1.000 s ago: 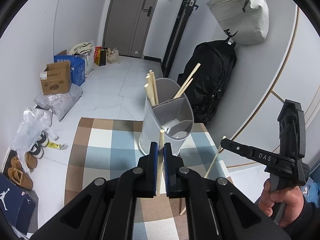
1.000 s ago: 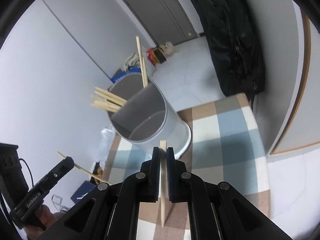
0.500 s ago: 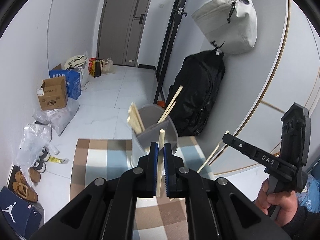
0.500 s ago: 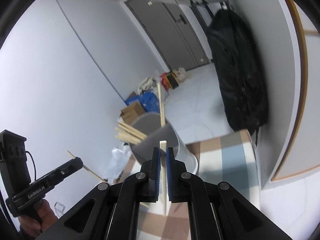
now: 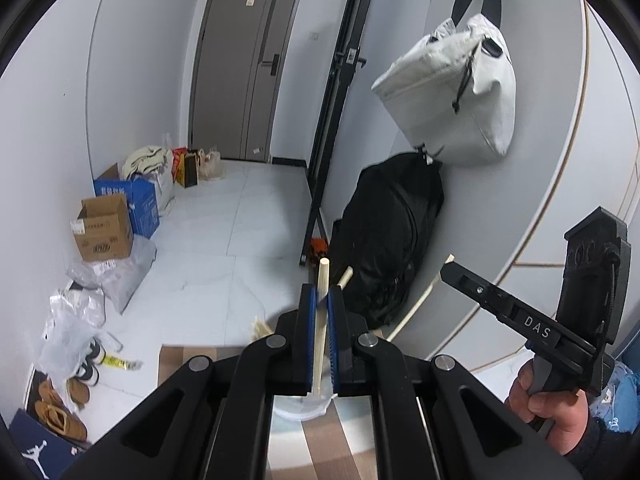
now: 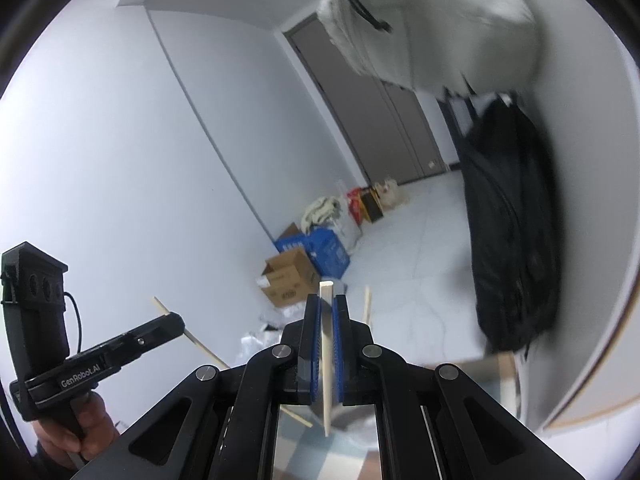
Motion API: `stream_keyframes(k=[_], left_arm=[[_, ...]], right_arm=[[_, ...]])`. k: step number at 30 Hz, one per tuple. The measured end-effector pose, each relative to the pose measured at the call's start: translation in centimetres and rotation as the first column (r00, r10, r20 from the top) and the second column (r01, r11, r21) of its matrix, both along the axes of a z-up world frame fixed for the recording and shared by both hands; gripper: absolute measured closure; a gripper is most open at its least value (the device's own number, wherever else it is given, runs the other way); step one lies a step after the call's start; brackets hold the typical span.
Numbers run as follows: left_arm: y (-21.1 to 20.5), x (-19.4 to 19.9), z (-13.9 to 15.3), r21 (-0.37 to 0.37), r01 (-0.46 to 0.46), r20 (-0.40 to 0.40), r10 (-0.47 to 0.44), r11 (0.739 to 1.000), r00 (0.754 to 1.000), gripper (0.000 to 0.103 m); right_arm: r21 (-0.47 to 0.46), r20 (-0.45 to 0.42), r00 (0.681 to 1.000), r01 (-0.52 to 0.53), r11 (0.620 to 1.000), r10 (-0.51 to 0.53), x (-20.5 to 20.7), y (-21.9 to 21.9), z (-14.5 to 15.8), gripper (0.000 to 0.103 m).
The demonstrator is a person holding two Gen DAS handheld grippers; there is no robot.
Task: Organize utensils
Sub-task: 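Carry both held chopsticks up and over the utensil holder, then open the left tool over the holder while the right tool releases its chopstick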
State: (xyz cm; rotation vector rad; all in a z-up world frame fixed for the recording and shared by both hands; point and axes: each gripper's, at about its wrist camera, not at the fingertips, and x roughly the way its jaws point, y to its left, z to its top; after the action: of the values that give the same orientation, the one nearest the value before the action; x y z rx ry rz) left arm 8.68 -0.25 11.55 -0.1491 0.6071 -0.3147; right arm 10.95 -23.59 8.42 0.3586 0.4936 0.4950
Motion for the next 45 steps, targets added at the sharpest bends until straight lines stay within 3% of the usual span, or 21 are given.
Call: stream_keyframes(k=[10,14,27,45], left_arm=[[-0.1,3.7,0.5,0.050,-0.014,0.040,0.012,0.999,0.999,0.101],[-0.1,5.0,-0.8,0.075,-0.013,0.024,0.011,0.997,1.000,0.101],[-0.1,7.2,-4.0,0.056,-0.016,-0.021,0.017,0.998,1.000,0.101],[-1.5,8.0,-7.3,0.075,0.075,-0.099,-0.068,0.994,0.993,0.101]], right_arm=[[-0.059,0.099,0.995,-0.007,0.998,0.013,4.9,2.9,2.9,0.098],[-0.096,0.103,0.994,-0.011,0.995,0.021,6.3,4.2,2.0,0.098],[-0.206,0.096,0.993,-0.045,0.977,0.066,7.8,6.6,-1.7,0.098],[-0.220,-0.034,0.985,-0.170,0.961,0.166,8.9,6.8,-5.9,0.098]])
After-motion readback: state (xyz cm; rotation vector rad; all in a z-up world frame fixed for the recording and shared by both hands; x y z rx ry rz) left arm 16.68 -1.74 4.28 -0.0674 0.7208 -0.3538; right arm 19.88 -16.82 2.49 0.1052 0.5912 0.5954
